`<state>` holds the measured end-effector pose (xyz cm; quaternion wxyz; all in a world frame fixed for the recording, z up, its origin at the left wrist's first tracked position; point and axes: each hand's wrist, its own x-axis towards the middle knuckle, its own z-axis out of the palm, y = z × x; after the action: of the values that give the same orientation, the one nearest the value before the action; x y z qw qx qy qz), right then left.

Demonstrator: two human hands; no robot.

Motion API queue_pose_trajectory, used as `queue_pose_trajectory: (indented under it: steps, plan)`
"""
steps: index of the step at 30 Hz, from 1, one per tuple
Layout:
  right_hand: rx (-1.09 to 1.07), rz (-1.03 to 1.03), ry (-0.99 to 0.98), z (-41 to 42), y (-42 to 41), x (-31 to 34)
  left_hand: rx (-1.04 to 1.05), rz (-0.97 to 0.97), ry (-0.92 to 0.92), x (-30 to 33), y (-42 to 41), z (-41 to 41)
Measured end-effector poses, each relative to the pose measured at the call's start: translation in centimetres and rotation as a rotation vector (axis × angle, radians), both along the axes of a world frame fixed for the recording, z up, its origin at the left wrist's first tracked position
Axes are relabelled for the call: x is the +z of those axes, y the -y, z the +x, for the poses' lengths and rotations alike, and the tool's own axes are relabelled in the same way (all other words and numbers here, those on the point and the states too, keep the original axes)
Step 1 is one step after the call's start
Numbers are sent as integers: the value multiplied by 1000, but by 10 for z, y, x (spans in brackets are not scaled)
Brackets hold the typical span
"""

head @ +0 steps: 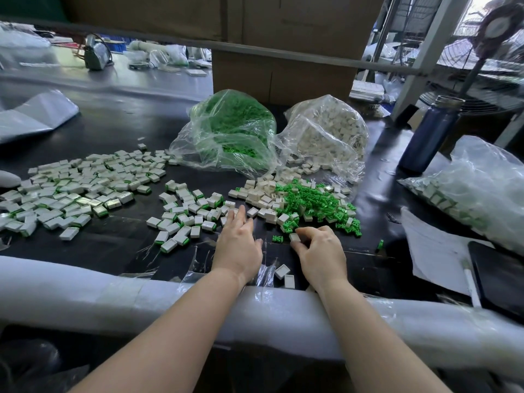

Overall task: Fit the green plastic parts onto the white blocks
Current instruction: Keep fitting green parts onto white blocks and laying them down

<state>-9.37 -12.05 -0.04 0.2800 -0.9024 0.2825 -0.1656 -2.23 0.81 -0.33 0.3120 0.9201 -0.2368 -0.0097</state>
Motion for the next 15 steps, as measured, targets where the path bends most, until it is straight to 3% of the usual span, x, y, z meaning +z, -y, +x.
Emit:
queue_pose_trajectory:
  steps: [7, 12, 15]
  plan:
    - [125, 59, 204, -4, -4, 3, -6, -216, 213, 7, -2, -9]
    - [296, 77, 298, -7, -10, 6, -145, -311, -29, 14, -3, -14]
    - [321, 99, 280, -7, -11, 6, -132, -345, -84, 14, -3, -11]
